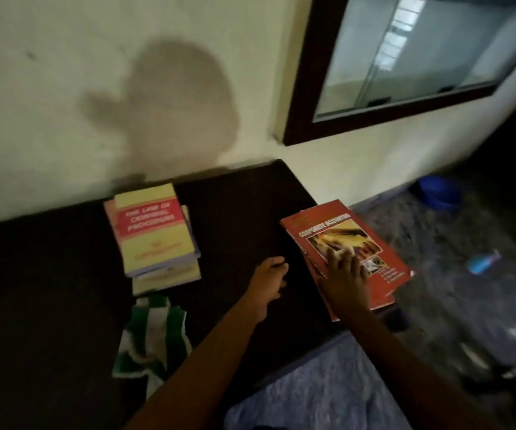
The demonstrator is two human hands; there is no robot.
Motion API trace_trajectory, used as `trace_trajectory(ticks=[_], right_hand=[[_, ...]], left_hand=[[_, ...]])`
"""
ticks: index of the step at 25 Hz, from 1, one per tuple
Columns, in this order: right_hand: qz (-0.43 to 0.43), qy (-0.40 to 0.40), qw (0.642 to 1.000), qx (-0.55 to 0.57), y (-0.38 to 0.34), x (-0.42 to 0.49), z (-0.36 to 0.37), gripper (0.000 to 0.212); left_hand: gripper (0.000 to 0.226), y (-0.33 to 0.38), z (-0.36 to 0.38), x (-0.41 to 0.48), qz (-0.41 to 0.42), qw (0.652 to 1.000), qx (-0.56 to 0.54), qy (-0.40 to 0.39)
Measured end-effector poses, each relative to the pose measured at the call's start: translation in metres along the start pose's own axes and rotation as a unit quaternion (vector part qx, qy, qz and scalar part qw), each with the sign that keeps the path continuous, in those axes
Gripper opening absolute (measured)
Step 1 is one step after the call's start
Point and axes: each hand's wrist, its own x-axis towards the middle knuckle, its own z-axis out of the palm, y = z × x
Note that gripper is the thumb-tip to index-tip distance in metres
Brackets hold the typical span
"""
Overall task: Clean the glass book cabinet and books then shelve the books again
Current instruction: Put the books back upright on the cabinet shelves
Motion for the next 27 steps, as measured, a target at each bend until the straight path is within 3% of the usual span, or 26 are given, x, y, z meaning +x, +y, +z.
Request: trace_trajectory(ticks=[2,6,10,15,20,23,27], right_hand=[[0.022,0.004,1.0,0.018,-0.002,-0.004,-0.022,0.058],[0.101,0.118,0.978,0.142,0.029,0.008,-0.067,0.038],[0.094,0.042,0.986,0.13,0.044,0.014,-0.081,0.042],[0.096,0.031,0.976,0.193,0.057,0.015,-0.077,0.039],[0.055,0.04,0.967,0.244,0.075,0.017,-0.071,0.04],[0.029,0.028,0.963,0.267,0.083,0.022,-0.068,0.041],[0.029,0.025,0.956,0.291,0.089,0.022,-0.068,0.043]], left_hand=[[0.034,0.003,0.002,0.018,-0.015,0.999,-0.004,-0.032],[0.033,0.005,0.021,0.046,-0.051,0.994,-0.073,-0.062],[0.033,0.006,0.047,0.068,-0.062,0.989,-0.118,-0.068],[0.028,0.01,0.085,0.092,0.01,1.0,-0.024,0.011],[0.029,0.01,0.09,0.1,0.015,0.986,-0.137,0.094],[0.042,0.007,0.083,0.108,0.012,0.992,-0.085,0.092],[0.107,0.005,0.09,0.115,0.034,0.988,0.095,0.119]])
